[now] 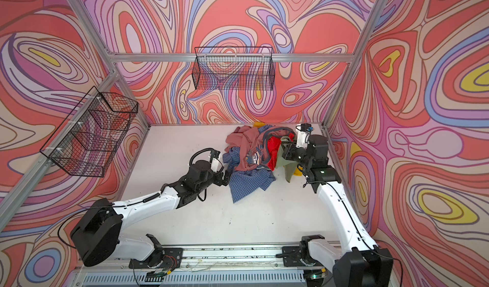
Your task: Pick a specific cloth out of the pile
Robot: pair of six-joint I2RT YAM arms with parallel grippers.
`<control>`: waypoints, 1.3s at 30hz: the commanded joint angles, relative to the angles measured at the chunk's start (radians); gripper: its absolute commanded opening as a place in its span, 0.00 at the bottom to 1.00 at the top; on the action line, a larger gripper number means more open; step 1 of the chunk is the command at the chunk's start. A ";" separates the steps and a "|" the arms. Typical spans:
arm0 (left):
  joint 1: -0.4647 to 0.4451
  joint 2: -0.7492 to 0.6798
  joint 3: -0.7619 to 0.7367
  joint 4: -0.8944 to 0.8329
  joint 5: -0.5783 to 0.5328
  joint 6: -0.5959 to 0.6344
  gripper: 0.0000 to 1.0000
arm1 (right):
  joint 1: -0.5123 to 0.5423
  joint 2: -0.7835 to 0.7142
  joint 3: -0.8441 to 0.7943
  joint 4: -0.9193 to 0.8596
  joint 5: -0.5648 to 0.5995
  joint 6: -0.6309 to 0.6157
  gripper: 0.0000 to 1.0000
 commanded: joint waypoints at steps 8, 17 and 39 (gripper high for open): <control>-0.047 0.175 0.226 0.184 0.371 0.023 0.96 | 0.011 -0.010 0.002 0.175 -0.166 0.041 0.00; -0.103 0.311 0.368 0.239 0.442 0.021 0.95 | 0.012 -0.025 0.007 0.175 -0.199 0.048 0.00; -0.136 0.559 0.657 0.222 0.436 -0.042 0.35 | 0.012 -0.044 -0.061 0.141 -0.162 0.041 0.00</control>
